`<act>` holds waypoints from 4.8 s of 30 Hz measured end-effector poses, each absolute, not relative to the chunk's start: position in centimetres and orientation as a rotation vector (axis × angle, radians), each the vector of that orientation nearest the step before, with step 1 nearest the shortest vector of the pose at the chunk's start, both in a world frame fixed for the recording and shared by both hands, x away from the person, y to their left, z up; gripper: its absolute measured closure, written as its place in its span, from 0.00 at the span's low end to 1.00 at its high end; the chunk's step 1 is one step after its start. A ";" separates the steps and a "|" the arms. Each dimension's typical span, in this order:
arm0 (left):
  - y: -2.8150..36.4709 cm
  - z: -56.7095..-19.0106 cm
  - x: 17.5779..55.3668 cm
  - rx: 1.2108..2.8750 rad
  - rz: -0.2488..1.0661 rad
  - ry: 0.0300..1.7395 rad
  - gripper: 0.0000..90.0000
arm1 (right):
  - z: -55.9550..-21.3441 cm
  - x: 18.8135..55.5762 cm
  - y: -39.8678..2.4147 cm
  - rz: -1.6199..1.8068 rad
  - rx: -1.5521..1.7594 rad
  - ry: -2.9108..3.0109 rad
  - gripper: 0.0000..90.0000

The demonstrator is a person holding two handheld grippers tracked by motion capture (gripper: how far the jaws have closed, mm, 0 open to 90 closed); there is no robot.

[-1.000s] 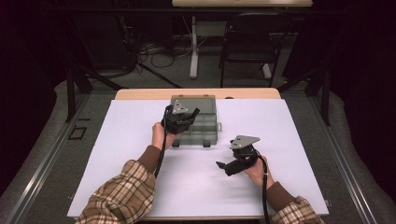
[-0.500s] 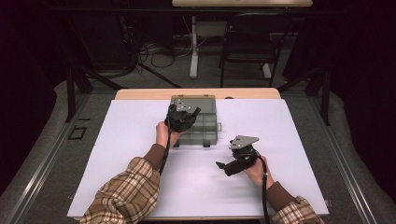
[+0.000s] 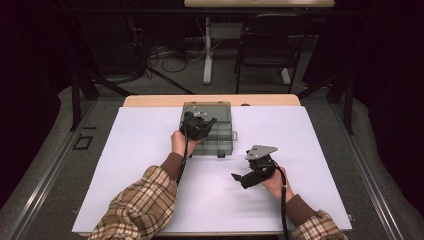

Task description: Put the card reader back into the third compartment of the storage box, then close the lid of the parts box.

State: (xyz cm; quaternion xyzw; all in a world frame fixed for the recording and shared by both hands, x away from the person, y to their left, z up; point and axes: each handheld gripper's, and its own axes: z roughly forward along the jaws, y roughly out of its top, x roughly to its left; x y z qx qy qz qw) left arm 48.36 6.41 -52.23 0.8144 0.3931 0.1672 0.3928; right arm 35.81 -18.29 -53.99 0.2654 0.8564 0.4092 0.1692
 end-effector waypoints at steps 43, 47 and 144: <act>12.3 -52.0 45.9 2.107 0.513 0.873 0.02 | -53.9 35.8 -18.4 1.157 0.746 2.430 0.00; 13.0 -52.1 46.2 2.098 0.518 0.901 0.02 | -53.9 35.8 -18.3 1.160 0.741 2.435 0.00; 11.6 -54.4 46.6 2.166 0.526 0.860 0.67 | -52.0 48.9 -18.3 1.084 0.974 2.316 0.03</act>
